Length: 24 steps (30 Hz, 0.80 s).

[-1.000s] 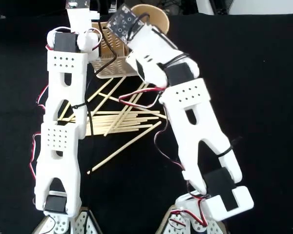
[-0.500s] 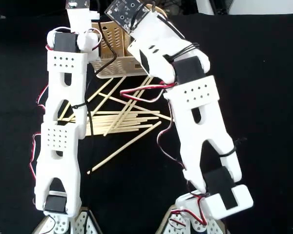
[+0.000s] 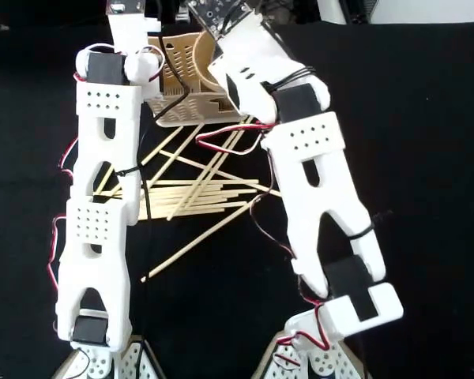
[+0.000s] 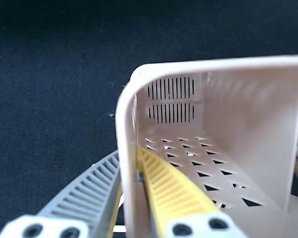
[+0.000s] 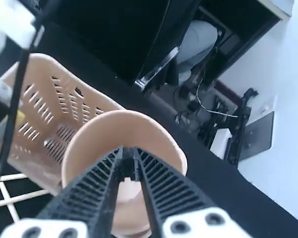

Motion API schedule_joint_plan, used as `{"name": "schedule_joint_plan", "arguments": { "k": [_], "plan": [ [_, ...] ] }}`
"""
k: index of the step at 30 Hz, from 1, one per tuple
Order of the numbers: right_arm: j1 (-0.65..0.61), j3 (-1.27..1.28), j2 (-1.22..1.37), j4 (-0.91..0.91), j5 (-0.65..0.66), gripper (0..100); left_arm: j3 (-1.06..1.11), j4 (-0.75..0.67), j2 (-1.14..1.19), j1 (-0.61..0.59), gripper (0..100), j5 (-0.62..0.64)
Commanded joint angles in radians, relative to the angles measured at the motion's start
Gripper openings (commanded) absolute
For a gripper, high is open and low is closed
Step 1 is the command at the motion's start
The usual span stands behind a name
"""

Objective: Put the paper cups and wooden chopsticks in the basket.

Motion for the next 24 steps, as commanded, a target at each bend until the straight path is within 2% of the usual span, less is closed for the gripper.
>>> {"name": "schedule_joint_plan", "arguments": {
  "k": [1, 12, 18, 24],
  "plan": [
    [-0.023, -0.025, -0.008, -0.020, -0.005, 1.2, 0.007, 0.014, 0.003, 0.013, 3, 0.008],
    [0.055, -0.113, -0.058, 0.052, -0.012, 1.3, 0.010, 0.000, 0.003, 0.013, 3, 0.006],
    [0.115, -0.039, 0.053, -0.106, -0.014, 1.3, 0.016, 0.005, 0.003, 0.013, 3, 0.006],
    [0.126, -0.051, 0.101, -0.115, -0.008, 1.3, 0.008, 0.005, 0.003, 0.012, 3, 0.006]
  ]
}}
